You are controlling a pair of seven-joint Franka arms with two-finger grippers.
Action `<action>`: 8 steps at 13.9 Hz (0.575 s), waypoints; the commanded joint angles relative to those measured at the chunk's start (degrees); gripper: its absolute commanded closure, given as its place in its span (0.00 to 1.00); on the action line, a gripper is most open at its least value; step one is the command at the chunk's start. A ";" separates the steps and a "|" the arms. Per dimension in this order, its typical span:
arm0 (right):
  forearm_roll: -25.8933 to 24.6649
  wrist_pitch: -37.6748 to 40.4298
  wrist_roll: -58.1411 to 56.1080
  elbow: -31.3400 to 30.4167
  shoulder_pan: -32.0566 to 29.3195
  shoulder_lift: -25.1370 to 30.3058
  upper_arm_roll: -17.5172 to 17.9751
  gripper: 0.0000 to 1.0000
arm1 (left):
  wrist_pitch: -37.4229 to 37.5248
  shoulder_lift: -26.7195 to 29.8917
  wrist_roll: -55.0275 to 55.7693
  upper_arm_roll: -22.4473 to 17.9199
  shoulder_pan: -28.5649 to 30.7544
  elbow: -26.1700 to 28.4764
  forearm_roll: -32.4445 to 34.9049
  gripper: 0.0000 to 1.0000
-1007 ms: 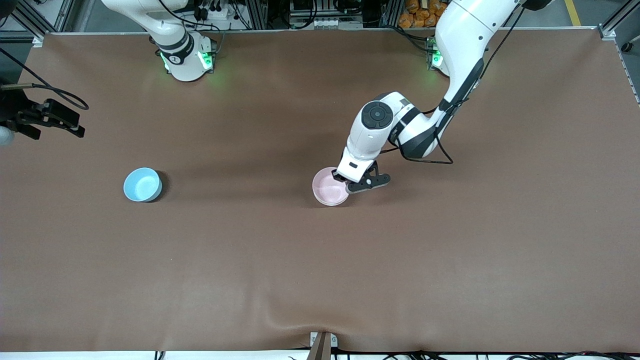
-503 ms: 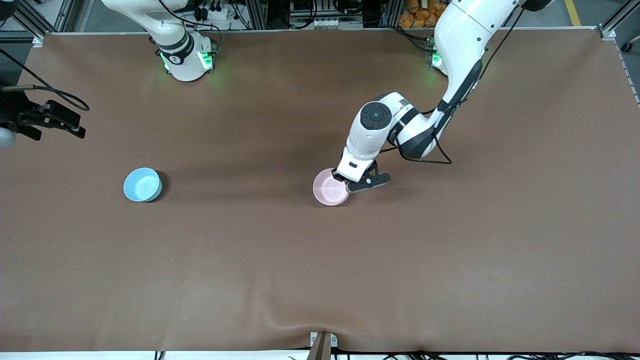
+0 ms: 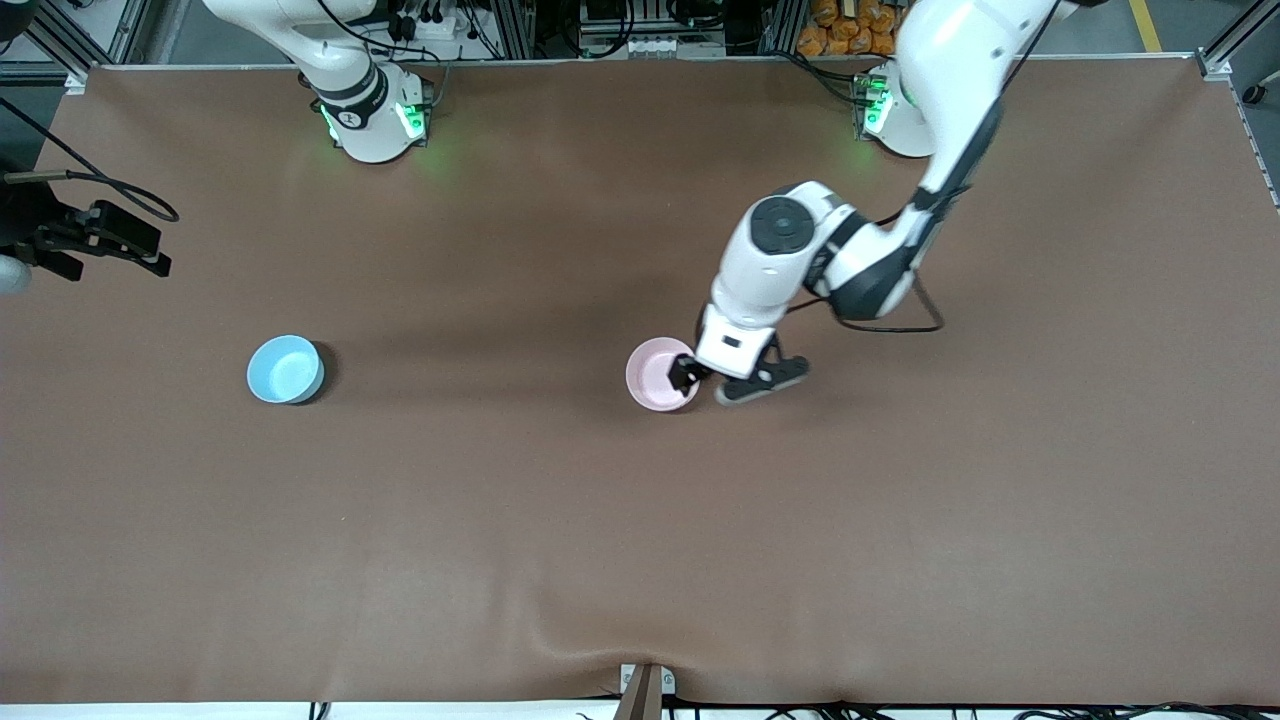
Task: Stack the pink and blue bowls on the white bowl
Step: 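Raise the left gripper away while the right gripper reaches the blue bowl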
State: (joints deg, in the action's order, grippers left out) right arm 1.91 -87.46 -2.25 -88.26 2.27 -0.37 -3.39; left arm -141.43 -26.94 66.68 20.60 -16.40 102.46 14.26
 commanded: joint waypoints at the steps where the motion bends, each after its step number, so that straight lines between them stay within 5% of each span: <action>1: 0.90 0.36 0.14 0.72 -2.44 -1.56 0.76 0.00 | 3.43 6.62 -4.09 0.84 4.79 1.34 0.60 0.00; 8: 0.82 -0.07 -2.83 -1.81 -10.08 -10.00 0.76 0.00 | 23.89 9.36 -9.19 0.32 7.16 -10.34 -0.01 0.00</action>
State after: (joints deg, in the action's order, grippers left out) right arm 1.90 -87.50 -3.14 -88.61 -5.50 -9.26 -3.56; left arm -122.73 -17.58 59.67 20.75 -10.37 95.68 14.25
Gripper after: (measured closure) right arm 0.000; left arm 0.000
